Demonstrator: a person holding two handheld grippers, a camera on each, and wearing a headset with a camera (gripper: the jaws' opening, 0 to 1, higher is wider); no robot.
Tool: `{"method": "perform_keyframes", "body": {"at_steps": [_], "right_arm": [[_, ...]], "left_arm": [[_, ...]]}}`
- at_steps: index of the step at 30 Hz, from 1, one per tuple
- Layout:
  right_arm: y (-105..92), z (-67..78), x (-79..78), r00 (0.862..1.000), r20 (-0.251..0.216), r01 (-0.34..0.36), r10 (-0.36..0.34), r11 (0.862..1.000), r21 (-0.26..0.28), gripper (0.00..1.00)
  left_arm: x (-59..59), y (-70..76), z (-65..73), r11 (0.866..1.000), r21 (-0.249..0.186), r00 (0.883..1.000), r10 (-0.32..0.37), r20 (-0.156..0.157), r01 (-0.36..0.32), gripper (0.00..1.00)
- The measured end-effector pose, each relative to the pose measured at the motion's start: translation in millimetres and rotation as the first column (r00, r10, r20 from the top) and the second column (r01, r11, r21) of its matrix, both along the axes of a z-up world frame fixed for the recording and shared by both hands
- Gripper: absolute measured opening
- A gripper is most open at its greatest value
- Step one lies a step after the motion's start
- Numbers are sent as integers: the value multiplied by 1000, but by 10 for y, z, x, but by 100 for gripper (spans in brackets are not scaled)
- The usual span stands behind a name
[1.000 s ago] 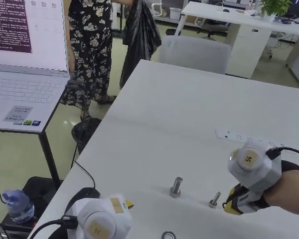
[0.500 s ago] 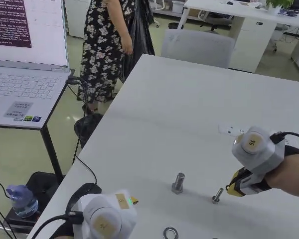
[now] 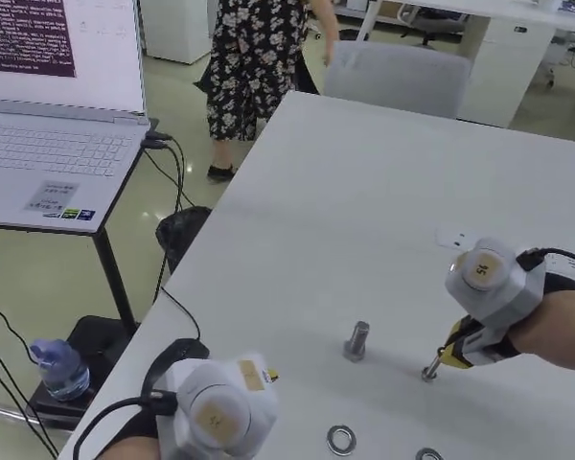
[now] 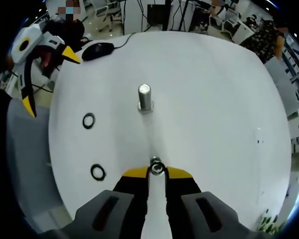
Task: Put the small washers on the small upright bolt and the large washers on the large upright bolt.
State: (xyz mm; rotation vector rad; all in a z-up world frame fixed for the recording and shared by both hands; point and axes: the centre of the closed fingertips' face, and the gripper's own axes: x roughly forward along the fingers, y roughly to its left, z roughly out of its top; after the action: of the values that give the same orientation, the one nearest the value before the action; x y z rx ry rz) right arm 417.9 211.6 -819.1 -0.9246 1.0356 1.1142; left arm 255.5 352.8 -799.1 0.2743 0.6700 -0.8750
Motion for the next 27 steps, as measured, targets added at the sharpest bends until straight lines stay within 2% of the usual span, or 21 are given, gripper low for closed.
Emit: {"method": "perform_keyframes", "body": {"at_steps": [14, 27], "right_arm": [[13, -173, -11, 1000, -19, -10, 9, 1000, -20, 13], [15, -447, -14, 999, -52, -14, 12, 999, -42, 13]], "left_arm": [[-34, 39, -56, 1000, 8, 1000, 3, -13, -3, 86], [-69, 76, -128, 1000, 12, 1000, 4, -30, -4, 85]]}}
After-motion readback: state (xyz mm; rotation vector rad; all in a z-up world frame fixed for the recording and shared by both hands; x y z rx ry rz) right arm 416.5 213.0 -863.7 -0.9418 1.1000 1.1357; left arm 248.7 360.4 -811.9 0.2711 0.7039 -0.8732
